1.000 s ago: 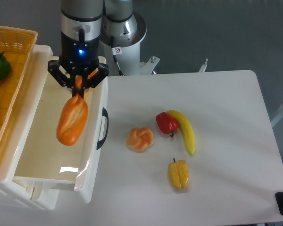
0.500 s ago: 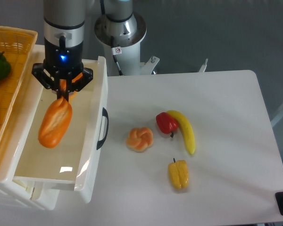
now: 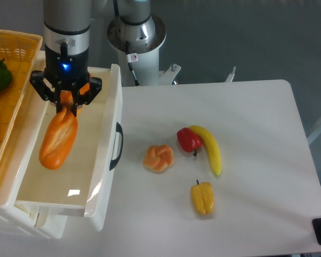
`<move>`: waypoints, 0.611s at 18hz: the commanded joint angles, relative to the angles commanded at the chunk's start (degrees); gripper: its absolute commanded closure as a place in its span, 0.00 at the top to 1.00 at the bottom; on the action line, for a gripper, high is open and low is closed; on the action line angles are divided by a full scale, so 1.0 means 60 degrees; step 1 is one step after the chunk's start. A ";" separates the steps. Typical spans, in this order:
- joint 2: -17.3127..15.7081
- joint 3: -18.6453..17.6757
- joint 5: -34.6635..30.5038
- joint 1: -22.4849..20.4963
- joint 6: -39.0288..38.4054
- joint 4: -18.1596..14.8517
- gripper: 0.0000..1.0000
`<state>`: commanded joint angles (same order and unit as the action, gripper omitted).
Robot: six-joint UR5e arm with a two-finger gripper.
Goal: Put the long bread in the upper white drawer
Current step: 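Hold the bread loaf above the drawer and adjust its position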
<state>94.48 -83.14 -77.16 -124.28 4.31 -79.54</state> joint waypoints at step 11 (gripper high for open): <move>-0.0044 0.0000 0.0043 0.0015 -0.0029 0.0000 0.56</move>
<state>94.22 -83.14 -76.90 -124.19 4.13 -79.54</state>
